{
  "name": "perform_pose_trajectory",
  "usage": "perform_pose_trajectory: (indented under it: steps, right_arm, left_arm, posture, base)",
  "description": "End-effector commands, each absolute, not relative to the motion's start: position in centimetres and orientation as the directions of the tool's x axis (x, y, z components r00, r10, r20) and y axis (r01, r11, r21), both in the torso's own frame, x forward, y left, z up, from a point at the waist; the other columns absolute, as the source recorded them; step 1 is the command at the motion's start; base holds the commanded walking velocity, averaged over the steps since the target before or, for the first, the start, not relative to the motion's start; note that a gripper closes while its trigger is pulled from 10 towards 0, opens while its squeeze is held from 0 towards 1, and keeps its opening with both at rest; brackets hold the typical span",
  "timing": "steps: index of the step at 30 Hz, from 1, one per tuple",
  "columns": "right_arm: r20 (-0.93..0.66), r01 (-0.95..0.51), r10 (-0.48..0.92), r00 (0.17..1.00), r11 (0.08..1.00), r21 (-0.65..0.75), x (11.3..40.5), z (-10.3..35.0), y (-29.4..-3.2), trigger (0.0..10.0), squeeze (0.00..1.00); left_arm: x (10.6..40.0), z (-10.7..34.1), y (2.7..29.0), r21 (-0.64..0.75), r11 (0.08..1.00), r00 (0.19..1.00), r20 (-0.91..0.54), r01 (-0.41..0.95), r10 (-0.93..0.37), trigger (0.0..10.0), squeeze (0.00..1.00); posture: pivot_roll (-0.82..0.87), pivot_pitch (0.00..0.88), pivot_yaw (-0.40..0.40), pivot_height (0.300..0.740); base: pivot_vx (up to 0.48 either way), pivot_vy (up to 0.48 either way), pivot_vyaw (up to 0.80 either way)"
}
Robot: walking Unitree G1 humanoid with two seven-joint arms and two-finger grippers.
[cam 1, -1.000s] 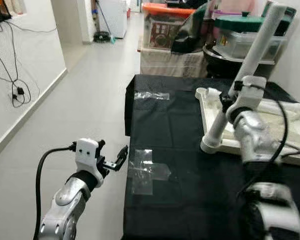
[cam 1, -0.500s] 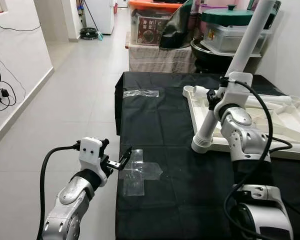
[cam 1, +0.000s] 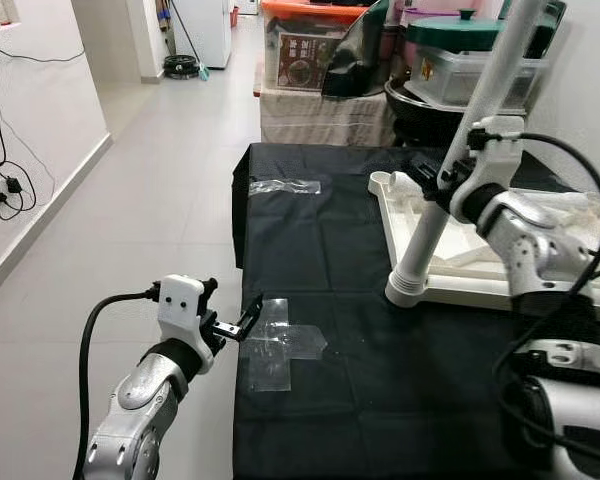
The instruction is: Building children table
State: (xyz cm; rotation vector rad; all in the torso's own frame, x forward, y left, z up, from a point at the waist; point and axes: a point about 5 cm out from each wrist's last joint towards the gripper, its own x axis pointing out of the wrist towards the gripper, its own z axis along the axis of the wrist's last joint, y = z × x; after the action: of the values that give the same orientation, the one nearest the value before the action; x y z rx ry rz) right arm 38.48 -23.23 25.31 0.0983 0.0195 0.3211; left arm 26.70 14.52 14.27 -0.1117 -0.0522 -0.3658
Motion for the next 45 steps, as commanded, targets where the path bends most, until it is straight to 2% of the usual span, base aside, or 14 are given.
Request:
perform_pose_trajectory:
  steps: [1, 2, 8, 14, 20, 25, 26, 27, 28, 31, 32, 42, 43, 45]
  right_arm:
    - [-0.011, -0.344, 0.346, 0.938, 0.934, 0.099, 38.6, 25.0, -23.0, 6.4, 0.0]
    - [-0.05, -0.337, 0.342, 0.938, 0.938, 0.082, 38.8, 24.1, -23.2, 0.0, 0.0]
    - [-0.089, -0.261, 0.269, 0.959, 0.961, 0.089, 39.2, 22.8, -22.9, 0.0, 0.0]
    - [-0.078, 0.175, -0.167, 0.983, 0.978, 0.113, 39.2, 22.6, -24.3, 0.0, 0.0]
    - [-0.076, 0.302, -0.293, 0.953, 0.943, 0.139, 38.6, 22.1, -23.9, 0.0, 0.0]
    - [-0.046, 0.383, -0.38, 0.924, 0.918, 0.103, 36.8, 21.2, -18.9, 0.0, 0.0]
    - [-0.059, 0.332, -0.328, 0.943, 0.939, 0.084, 36.5, 20.6, -16.7, 10.0, 0.0]
    - [-0.027, 0.279, -0.277, 0.96, 0.957, 0.078, 36.7, 20.9, -16.1, 10.0, 0.22]
    - [-0.021, 0.234, -0.233, 0.972, 0.97, 0.07, 37.2, 21.1, -16.2, 10.0, 1.0]
    - [-0.013, 0.201, -0.201, 0.98, 0.976, 0.08, 38.0, 21.9, -17.5, 10.0, 1.0]
    - [-0.01, 0.177, -0.177, 0.984, 0.98, 0.087, 38.5, 22.5, -18.2, 10.0, 0.0]
    - [0.031, -0.309, 0.307, 0.951, 0.946, 0.098, 39.6, 25.5, -22.1, 10.0, 0.0]
    - [0.02, -0.291, 0.291, 0.957, 0.954, 0.071, 39.6, 25.4, -22.8, 4.9, 0.0]
    - [0.002, -0.29, 0.29, 0.957, 0.956, 0.053, 39.5, 25.1, -23.2, 3.1, 0.0]
  left_arm:
    - [26.7, 14.1, 14.5, -0.098, 0.927, 0.932, 0.06, 0.363, -0.358, 10.0, 0.0]
    - [26.7, 14.1, 14.5, -0.098, 0.927, 0.932, 0.06, 0.363, -0.358, 10.0, 0.0]
    - [26.7, 14.1, 14.5, -0.095, 0.927, 0.931, 0.06, 0.363, -0.359, 10.0, 0.0]
    - [26.6, 14.2, 14.8, -0.089, 0.928, 0.932, 0.057, 0.361, -0.357, 10.0, 0.0]
    - [26.6, 14.2, 14.8, -0.091, 0.928, 0.932, 0.058, 0.361, -0.357, 10.0, 0.0]
    - [26.6, 14.1, 14.3, -0.098, 0.925, 0.93, 0.057, 0.368, -0.364, 10.0, 0.0]
    - [26.6, 14.1, 14.2, -0.099, 0.923, 0.928, 0.056, 0.372, -0.368, 10.0, 0.0]
    - [26.6, 14.1, 14.3, -0.099, 0.923, 0.928, 0.056, 0.372, -0.368, 10.0, 0.0]
    - [26.6, 14.1, 14.4, -0.097, 0.924, 0.929, 0.055, 0.37, -0.366, 10.0, 0.0]
    - [26.6, 14.1, 14.5, -0.1, 0.926, 0.931, 0.054, 0.365, -0.361, 10.0, 0.0]
    - [26.6, 14.0, 14.5, -0.102, 0.925, 0.931, 0.053, 0.366, -0.362, 10.0, 0.0]
    - [26.6, 14.0, 14.3, -0.103, 0.922, 0.927, 0.052, 0.374, -0.37, 10.0, 0.0]
    - [26.7, 14.0, 14.4, -0.101, 0.922, 0.927, 0.052, 0.374, -0.37, 10.0, 0.0]
    - [26.7, 14.0, 14.4, -0.099, 0.922, 0.928, 0.053, 0.374, -0.37, 10.0, 0.0]
  posture:
    - [0.07, 0.0, -0.091, 0.74]
    - [0.07, 0.0, -0.092, 0.74]
    - [0.08, 0.0, -0.09, 0.74]
    - [0.08, 0.0, -0.09, 0.74]
    - [0.08, 0.0, -0.091, 0.74]
    - [0.08, 0.0, -0.085, 0.74]
    - [0.08, 0.0, -0.085, 0.74]
    - [0.08, 0.0, -0.091, 0.74]
    - [0.08, 0.0, -0.091, 0.74]
    - [0.07, 0.0, -0.093, 0.74]
    - [0.07, 0.0, -0.093, 0.74]
    - [0.07, 0.0, -0.093, 0.74]
    - [0.08, 0.0, -0.096, 0.74]
    - [0.08, 0.0, -0.096, 0.74]
  base:
    - [0.0, 0.0, 0.0]
    - [0.0, 0.0, 0.0]
    - [0.0, 0.0, 0.0]
    - [0.0, 0.0, 0.0]
    - [0.0, 0.0, 0.0]
    - [0.0, 0.0, 0.0]
    - [0.0, 0.0, 0.0]
    - [0.0, 0.0, 0.0]
    - [0.0, 0.0, 0.0]
    - [0.0, 0.0, 0.0]
    - [0.0, 0.0, 0.0]
    - [0.0, 0.0, 0.0]
    - [0.0, 0.0, 0.0]
    - [0.0, 0.0, 0.0]
